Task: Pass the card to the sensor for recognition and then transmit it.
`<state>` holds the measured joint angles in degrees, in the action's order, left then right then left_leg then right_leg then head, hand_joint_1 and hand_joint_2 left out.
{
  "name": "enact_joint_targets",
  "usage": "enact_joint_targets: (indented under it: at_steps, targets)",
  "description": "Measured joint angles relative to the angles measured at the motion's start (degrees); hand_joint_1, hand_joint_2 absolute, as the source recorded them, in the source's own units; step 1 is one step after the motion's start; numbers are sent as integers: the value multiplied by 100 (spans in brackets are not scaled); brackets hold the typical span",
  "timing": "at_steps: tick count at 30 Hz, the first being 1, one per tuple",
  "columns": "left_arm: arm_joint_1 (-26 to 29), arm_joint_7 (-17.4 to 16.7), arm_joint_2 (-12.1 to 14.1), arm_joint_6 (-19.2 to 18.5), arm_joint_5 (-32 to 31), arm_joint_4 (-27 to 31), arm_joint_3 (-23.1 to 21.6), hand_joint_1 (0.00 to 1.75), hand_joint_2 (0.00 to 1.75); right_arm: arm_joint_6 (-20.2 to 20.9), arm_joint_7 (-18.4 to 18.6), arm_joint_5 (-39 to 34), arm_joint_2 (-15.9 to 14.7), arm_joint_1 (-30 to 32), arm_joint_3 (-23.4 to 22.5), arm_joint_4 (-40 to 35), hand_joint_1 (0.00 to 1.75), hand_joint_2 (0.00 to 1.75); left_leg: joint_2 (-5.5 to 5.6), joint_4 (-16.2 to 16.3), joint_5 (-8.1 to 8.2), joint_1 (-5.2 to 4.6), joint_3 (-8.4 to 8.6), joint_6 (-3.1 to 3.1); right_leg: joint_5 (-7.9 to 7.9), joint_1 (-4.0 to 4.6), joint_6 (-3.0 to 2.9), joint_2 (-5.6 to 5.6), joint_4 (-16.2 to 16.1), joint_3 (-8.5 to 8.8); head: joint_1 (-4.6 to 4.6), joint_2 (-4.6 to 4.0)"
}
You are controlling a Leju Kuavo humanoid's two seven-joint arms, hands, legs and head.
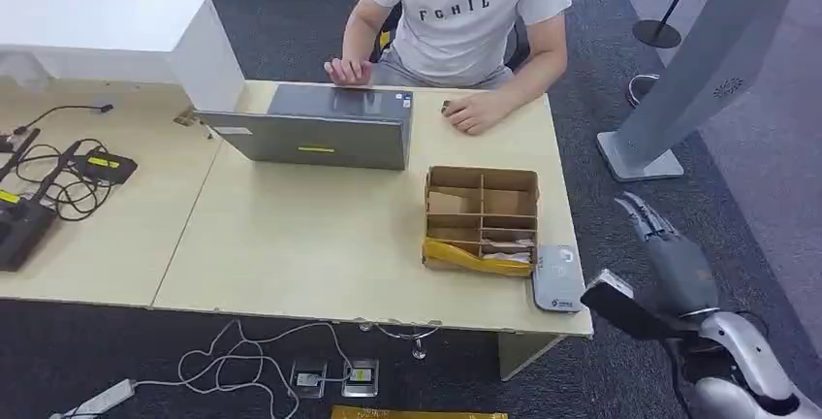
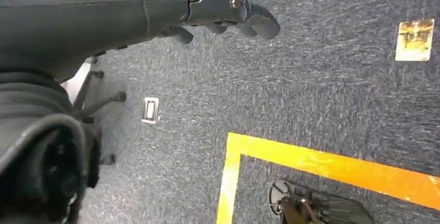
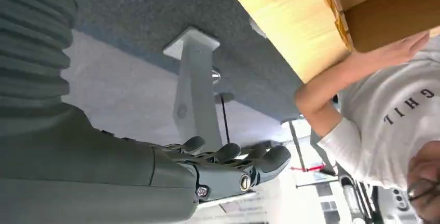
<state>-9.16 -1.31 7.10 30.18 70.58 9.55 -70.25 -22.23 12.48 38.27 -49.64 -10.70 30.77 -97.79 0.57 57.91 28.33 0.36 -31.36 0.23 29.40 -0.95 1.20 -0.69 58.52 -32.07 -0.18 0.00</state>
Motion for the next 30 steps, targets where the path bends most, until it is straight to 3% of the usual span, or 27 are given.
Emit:
enact_joint_targets:
  at_steps: [6,12,22,30]
  targets:
    - [-9,0,-20,-7,-6,0,2,0,0,-31,-2,441,192,-20,153,105,0,175,0,-1,0,0,-2,0,0,0,0,-1,1,2,0,0]
    - [-33,0,-33,-57,-81,0,7,0,0,83,-44,1064,677,-178,315,345,0,175,0,-1,-1,4,0,-1,0,4,0,0,1,2,2,0]
    - [-45,17,-44,-142,-199,0,24,0,0,54,-135,1372,1278,-402,378,880,0,175,1,-1,-1,4,-1,-1,0,4,0,-2,1,2,2,0]
    - [-44,66,-44,-201,-254,0,24,0,0,65,-162,1445,1502,-458,354,1102,0,175,1,-1,-1,4,-2,-1,0,4,0,-1,1,2,5,0]
